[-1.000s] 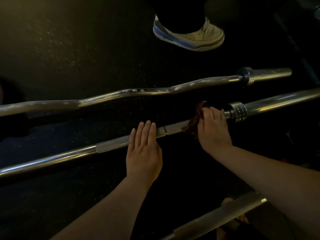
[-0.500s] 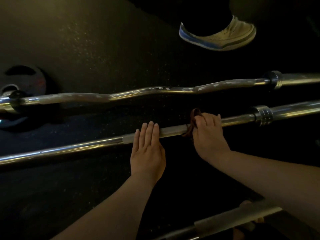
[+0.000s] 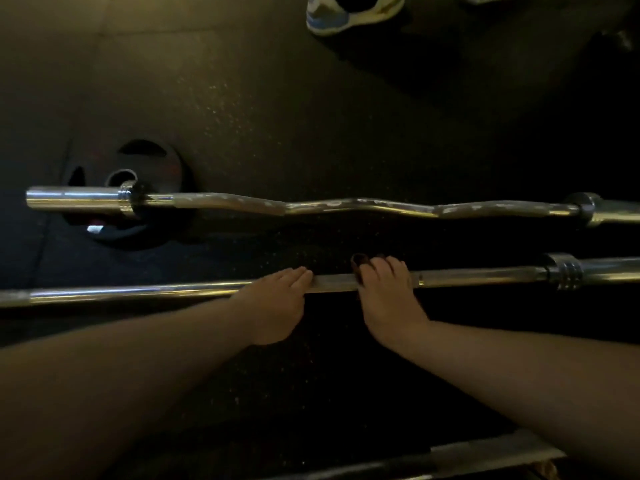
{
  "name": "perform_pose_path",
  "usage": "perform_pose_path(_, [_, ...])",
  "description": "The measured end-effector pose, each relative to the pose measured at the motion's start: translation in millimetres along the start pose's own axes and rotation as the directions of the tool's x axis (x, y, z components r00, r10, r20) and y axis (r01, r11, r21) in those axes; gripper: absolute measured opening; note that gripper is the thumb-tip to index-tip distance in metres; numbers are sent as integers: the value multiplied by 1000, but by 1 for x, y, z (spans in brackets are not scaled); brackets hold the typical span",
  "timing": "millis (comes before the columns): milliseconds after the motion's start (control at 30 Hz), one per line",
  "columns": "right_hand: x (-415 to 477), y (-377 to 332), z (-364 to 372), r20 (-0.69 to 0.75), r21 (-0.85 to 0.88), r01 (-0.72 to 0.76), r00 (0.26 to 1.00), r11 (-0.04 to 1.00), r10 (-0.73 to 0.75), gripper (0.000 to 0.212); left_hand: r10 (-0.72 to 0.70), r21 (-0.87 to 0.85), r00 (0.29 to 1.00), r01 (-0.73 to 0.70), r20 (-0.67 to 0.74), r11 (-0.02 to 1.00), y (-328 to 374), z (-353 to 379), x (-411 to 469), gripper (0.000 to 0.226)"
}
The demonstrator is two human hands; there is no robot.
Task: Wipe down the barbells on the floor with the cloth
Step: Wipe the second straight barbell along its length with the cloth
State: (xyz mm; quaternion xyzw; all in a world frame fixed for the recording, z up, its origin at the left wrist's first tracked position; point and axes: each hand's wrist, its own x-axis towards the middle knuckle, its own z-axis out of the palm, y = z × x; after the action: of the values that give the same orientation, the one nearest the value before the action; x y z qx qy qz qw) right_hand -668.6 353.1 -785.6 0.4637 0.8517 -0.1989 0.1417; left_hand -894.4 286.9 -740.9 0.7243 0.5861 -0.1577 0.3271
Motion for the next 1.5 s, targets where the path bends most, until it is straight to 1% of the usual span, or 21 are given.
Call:
perform_pose_path(67, [1, 9, -6, -24, -70, 170, 985, 983, -172, 56, -16, -19, 993, 14, -115, 1000, -6, 19, -8, 60])
perform_pose_path(133, [5, 36, -17, -29, -61, 302, 952, 951, -304, 53, -15, -43, 976, 6, -219, 999, -7, 35, -9, 59])
perform_pose_path(233, [12, 43, -16, 3, -40, 191, 982, 981, -191, 44, -18, -76, 946, -7, -322, 997, -10, 53, -7, 56])
perform_pose_path(300, [19, 10, -2, -72, -135, 25, 997, 990, -35, 39, -24, -80, 943, -3, -333, 997, -13, 57, -12, 57])
perform_pose_path(367, [26, -29, 6, -102, -91, -79, 992, 993, 70, 34, -31, -43, 946, 18, -322, 999, -13, 62, -14, 62])
perform_pose_path(500, [31, -66, -7, -41, -72, 300, 952, 951, -303, 45, -32, -28, 950, 25, -310, 999, -19, 63, -12, 64])
perform_pose_path(567, [36, -52, -18, 23, -82, 370, 929, 925, -369, 44, -30, -29, 946, 22, -324, 999, -26, 61, -17, 64])
perform_pose_path(600, [35, -44, -21, 27, -32, 291, 957, 956, -290, 37, -42, -62, 946, 23, -320, 998, -30, 62, -22, 63])
perform_pose_path(667, [31, -35, -20, -68, 128, 9, 998, 992, 0, 28, -78, -131, 939, 36, -334, 991, -44, 68, -32, 61])
perform_pose_path(733, [33, -56, -12, -154, 206, -212, 957, 955, 245, 29, -82, -131, 930, 37, -358, 991, -54, 73, -39, 61])
perform_pose_path(767, [36, -73, -5, -183, 166, -248, 943, 954, 277, 28, -83, -128, 929, 39, -362, 991, -55, 75, -42, 62])
perform_pose_path(833, [40, -116, 8, -219, 65, -194, 954, 979, 204, 24, -120, -141, 927, 73, -354, 987, -51, 78, -44, 65])
perform_pose_path(933, [41, -146, 13, -157, 26, 120, 981, 992, -114, 33, -185, -209, 911, 113, -369, 971, -47, 82, -44, 64])
perform_pose_path(1000, [43, -135, 0, -98, 11, 220, 971, 976, -217, 35, -184, -218, 894, 99, -410, 971, -52, 86, -47, 63])
perform_pose_path(1067, [43, -114, -10, -87, 7, 188, 979, 982, -186, 29, -173, -217, 884, 84, -434, 973, -63, 92, -54, 62])
perform_pose_path(1167, [40, -111, -11, -131, 207, -68, 987, 976, 96, 30, -184, -225, 870, 87, -458, 971, -74, 95, -65, 60])
perform_pose_path(1233, [42, -142, 3, -181, 164, -152, 967, 975, 181, 31, -235, -242, 849, 131, -474, 961, -74, 98, -68, 60])
perform_pose_path(1267, [43, -162, 10, -202, 115, -120, 969, 986, 142, 32, -265, -257, 836, 154, -481, 954, -73, 99, -68, 61])
perform_pose_path(1333, [44, -193, 17, -183, 21, 71, 981, 997, -66, 37, -299, -283, 824, 177, -482, 943, -73, 101, -68, 62])
perform_pose_path(1400, [49, -202, 12, -135, 11, 211, 969, 978, -207, 39, -333, -338, 803, 176, -494, 925, -75, 103, -70, 61])
perform_pose_path(1500, [59, -186, 1, -93, 27, 140, 986, 990, -137, 40, -423, -448, 744, 186, -517, 874, -83, 98, -76, 61])
